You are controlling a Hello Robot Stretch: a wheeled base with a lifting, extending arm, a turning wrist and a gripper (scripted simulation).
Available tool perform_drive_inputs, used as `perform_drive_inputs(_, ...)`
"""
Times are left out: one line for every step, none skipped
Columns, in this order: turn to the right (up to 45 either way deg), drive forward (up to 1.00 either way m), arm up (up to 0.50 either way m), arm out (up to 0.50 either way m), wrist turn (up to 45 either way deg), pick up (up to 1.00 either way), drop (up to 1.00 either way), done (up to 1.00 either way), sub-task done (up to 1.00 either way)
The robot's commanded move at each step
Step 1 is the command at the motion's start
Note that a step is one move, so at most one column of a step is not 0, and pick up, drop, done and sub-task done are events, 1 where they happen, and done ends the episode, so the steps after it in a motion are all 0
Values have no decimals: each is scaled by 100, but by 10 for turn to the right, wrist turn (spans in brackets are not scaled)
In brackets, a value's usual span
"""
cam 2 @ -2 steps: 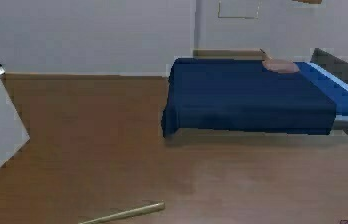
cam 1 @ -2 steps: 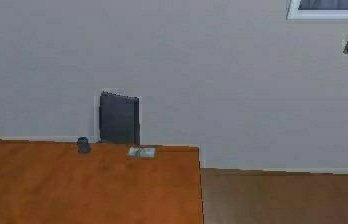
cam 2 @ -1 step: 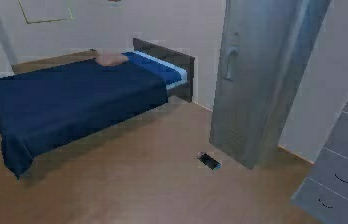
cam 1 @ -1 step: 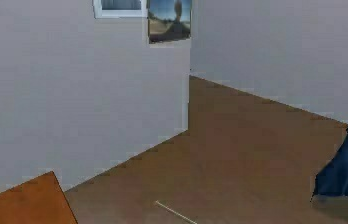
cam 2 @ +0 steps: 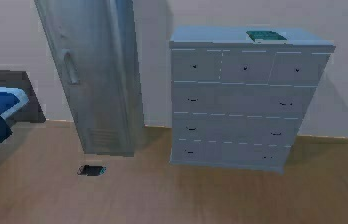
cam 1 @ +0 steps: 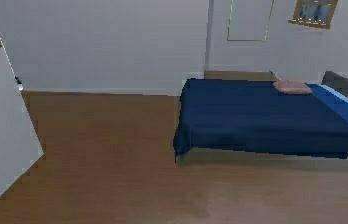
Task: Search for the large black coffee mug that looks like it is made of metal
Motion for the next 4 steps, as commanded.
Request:
perform_drive_inputs(0,20,0,0,0,0,0,0,0)
perform_drive_inputs(-420,0,0,0,0,0,0,0,0)
perform_drive_inputs(0,35,0,0,0,0,0,0,0)
perform_drive_inputs(-450,0,0,0,0,0,0,0,0)
